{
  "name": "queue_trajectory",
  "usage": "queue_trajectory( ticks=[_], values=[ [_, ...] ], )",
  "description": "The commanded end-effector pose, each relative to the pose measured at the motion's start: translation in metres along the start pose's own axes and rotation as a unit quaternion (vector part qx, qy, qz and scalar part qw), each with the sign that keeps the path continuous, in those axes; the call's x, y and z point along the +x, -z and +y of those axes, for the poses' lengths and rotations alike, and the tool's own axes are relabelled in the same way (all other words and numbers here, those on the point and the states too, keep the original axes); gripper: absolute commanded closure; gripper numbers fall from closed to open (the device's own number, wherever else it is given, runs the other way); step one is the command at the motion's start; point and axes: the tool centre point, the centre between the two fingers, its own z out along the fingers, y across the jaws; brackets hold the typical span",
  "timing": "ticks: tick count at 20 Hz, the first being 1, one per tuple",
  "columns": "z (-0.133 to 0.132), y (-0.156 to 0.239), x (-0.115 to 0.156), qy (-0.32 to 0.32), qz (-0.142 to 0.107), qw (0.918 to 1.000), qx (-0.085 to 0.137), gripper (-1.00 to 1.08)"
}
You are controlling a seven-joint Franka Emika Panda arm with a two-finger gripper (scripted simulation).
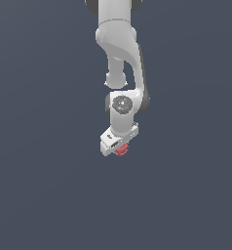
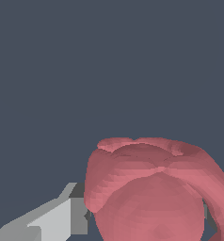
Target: Pick up the object and move it to a goal position.
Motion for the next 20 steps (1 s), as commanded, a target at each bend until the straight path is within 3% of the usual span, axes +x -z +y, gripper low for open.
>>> queue_trajectory(
  ticks=[1, 20],
  values=[
    [-0.006, 0.004, 0.009, 0.001, 0.000, 1.0000, 0.000, 1.08],
    [-0.090, 0.062, 0.142, 0.001, 0.000, 1.0000, 0.000, 1.08]
  ],
)
